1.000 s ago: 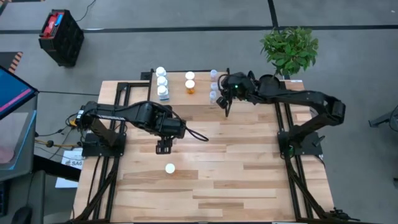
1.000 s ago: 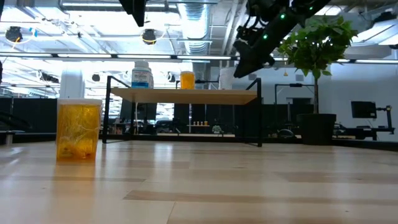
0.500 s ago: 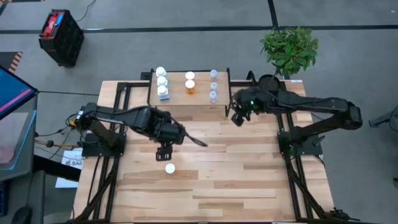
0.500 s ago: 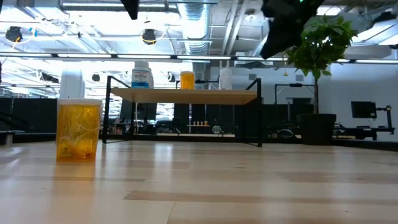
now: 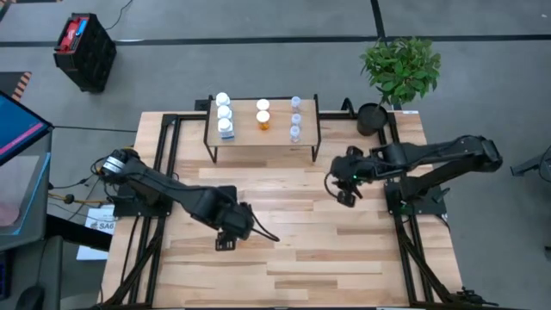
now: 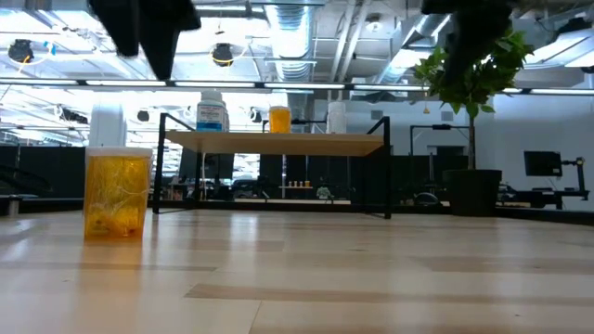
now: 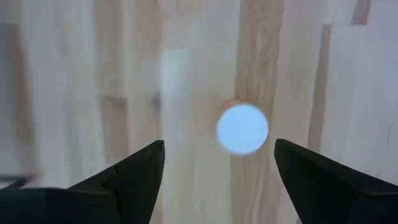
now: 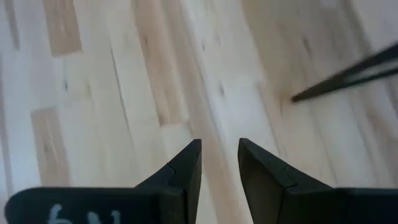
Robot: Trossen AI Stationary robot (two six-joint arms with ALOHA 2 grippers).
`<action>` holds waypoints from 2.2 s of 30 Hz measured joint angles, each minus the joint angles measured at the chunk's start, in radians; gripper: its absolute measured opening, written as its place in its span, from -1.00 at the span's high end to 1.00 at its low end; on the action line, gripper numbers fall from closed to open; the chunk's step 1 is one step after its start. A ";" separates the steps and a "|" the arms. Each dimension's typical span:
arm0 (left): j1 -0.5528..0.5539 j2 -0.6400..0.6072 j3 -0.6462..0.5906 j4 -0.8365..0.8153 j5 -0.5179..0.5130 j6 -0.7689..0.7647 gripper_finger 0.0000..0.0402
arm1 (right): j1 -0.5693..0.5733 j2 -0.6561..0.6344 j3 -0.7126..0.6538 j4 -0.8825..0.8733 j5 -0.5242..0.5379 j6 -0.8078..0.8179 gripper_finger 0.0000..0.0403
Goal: Pick and place medicine bottles onto shelf by color
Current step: Put the orange pill bottle on the shelf aligned with the other orange pill bottles
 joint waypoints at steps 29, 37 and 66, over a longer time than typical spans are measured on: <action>-0.006 0.036 -0.194 0.242 0.056 -0.091 -0.46 | 0.158 -0.008 0.000 -0.156 0.004 0.136 0.37; -0.006 0.094 -0.193 0.252 0.037 -0.059 -0.46 | 0.158 -0.008 0.000 -0.154 0.004 0.136 0.37; 0.032 0.164 -0.194 0.246 0.091 0.076 0.05 | 0.158 -0.006 0.000 -0.152 0.004 0.129 0.37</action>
